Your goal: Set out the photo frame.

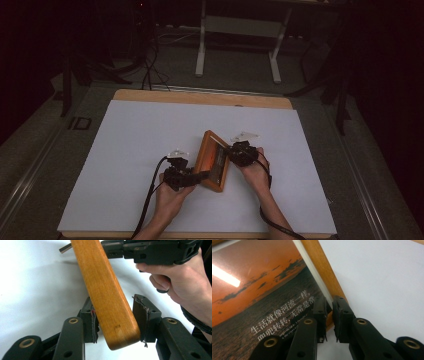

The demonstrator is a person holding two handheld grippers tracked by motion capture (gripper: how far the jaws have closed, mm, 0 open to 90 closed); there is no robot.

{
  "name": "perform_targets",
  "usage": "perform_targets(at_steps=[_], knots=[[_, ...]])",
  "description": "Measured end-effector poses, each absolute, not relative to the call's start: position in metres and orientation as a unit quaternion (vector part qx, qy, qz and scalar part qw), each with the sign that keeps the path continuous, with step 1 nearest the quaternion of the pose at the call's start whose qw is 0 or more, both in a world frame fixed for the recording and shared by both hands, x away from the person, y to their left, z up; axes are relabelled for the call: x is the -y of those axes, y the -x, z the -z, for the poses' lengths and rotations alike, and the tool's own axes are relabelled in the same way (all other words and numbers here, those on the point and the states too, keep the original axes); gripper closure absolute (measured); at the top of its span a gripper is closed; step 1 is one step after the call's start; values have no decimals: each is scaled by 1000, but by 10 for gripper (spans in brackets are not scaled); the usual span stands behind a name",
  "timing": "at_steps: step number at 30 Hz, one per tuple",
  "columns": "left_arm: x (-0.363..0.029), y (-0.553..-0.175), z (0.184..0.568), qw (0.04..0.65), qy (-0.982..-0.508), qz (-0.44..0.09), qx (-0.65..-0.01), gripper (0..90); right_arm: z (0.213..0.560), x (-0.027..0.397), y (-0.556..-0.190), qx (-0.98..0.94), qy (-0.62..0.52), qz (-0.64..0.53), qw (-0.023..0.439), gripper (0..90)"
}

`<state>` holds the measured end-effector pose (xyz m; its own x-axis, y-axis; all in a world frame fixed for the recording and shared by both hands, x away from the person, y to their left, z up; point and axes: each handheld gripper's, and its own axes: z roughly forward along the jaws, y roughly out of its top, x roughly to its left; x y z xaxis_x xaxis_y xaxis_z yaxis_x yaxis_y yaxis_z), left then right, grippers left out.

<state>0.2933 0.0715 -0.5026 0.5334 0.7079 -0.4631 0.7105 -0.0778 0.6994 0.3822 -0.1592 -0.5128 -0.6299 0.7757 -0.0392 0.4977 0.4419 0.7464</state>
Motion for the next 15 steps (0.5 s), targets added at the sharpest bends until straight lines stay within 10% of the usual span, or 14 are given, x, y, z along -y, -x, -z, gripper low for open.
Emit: perform_targets(at_steps=[15], knots=[[-47,-289,489,474,-762,-44,-439,650,494,194,-367,-809,-390,-389,204,755]])
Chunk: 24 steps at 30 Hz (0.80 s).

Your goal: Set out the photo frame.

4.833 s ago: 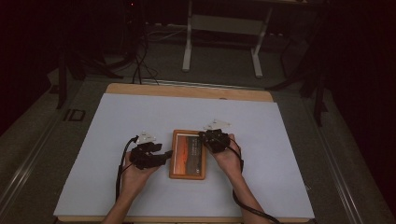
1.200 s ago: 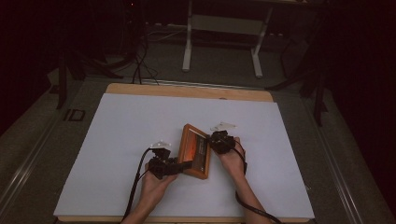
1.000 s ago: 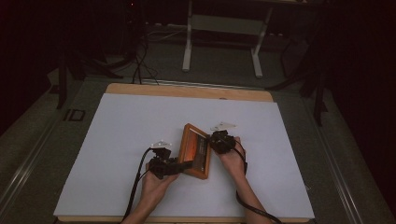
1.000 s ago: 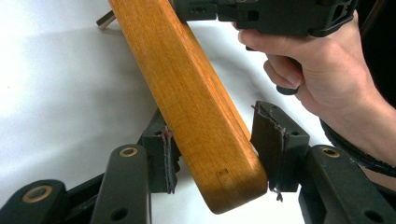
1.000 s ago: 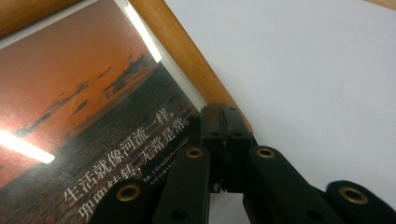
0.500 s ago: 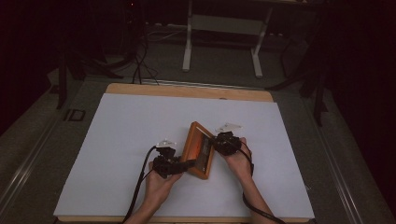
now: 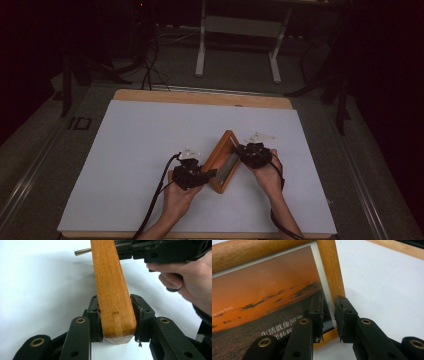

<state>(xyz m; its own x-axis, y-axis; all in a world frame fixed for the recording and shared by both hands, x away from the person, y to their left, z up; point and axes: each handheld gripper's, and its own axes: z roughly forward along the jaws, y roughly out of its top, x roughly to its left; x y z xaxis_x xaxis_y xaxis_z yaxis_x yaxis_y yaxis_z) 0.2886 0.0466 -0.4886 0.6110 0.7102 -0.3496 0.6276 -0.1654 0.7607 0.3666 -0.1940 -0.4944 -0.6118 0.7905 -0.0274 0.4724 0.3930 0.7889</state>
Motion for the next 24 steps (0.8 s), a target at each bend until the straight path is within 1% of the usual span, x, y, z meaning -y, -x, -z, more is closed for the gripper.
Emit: perform_targets(at_steps=[6,11,15,24], knots=[[-43,-290,487,479,-773,-40,-413,666,490,211,-354,-807,-384,-398,207,742],[-42,-295,481,471,-785,-31,-402,677,486,219,-351,-799,-389,-407,210,740],[-45,-298,475,462,-802,-44,-375,690,481,227,-349,-794,-393,-414,210,734],[-65,-306,473,456,-830,-61,-314,689,474,219,-344,-802,-370,-418,213,720]])
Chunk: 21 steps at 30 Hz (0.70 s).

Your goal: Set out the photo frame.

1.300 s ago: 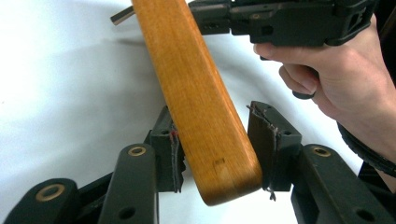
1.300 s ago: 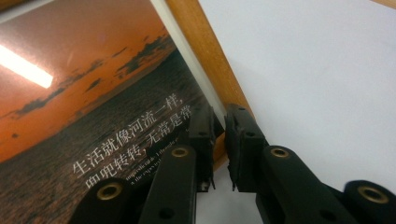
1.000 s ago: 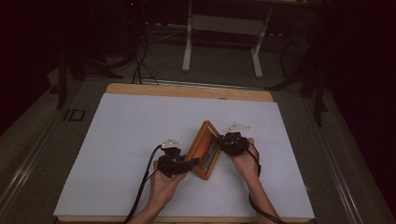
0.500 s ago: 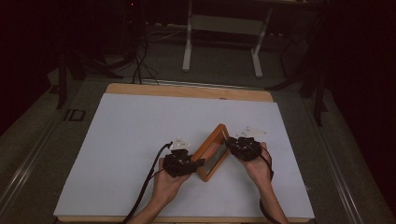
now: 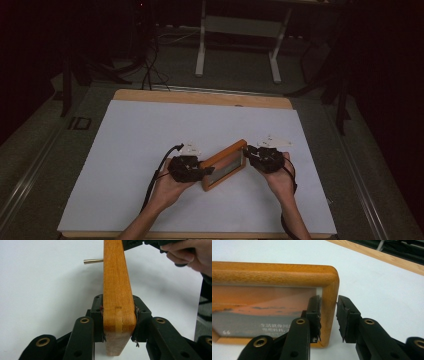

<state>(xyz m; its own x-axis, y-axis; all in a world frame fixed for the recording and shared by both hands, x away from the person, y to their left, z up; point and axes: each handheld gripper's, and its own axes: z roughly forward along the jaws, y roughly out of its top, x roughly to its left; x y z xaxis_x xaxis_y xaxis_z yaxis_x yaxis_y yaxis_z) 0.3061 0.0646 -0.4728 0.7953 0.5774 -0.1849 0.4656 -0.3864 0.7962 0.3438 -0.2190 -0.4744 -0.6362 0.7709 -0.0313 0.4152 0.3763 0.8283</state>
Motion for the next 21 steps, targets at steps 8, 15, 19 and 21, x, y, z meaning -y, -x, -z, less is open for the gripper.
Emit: perform_targets(at_steps=[8,15,19,21], knots=[[-88,-314,470,457,-842,-65,-280,689,471,210,-341,-809,-353,-421,209,712],[-106,-315,468,456,-847,-81,-261,689,462,203,-337,-810,-333,-434,213,717],[-109,-313,472,457,-847,-86,-258,688,453,194,-335,-803,-319,-448,229,774],[-110,-312,474,459,-845,-87,-259,687,448,188,-335,-797,-314,-458,236,809]])
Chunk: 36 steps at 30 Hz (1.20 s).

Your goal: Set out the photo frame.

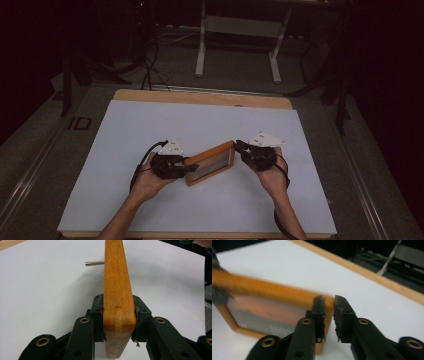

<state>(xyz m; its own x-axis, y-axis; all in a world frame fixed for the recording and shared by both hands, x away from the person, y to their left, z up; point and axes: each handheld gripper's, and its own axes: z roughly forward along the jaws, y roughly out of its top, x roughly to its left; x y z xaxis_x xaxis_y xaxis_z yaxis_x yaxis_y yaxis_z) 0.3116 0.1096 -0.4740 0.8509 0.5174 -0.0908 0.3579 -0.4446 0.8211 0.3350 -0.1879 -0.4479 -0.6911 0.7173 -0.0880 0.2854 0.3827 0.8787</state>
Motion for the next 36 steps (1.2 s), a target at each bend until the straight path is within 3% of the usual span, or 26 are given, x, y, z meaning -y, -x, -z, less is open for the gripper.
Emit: perform_targets(at_steps=[4,10,15,19,24,29,36], knots=[[-112,-312,476,467,-838,-84,-268,685,443,176,-339,-794,-308,-464,242,894],[-111,-310,478,473,-834,-90,-271,681,446,164,-344,-800,-307,-458,237,900],[-112,-306,487,491,-811,-88,-305,559,447,164,-343,-795,-312,-462,238,900],[-113,-302,500,499,-794,-90,-335,530,447,164,-343,-795,-312,-462,237,900],[-115,-298,517,508,-779,-82,-359,557,447,164,-344,-795,-312,-464,234,900],[-112,-297,519,508,-781,-75,-355,645,447,164,-345,-796,-313,-464,231,900],[-108,-298,509,477,-809,-86,-332,687,447,167,-351,-790,-326,-472,217,900]])
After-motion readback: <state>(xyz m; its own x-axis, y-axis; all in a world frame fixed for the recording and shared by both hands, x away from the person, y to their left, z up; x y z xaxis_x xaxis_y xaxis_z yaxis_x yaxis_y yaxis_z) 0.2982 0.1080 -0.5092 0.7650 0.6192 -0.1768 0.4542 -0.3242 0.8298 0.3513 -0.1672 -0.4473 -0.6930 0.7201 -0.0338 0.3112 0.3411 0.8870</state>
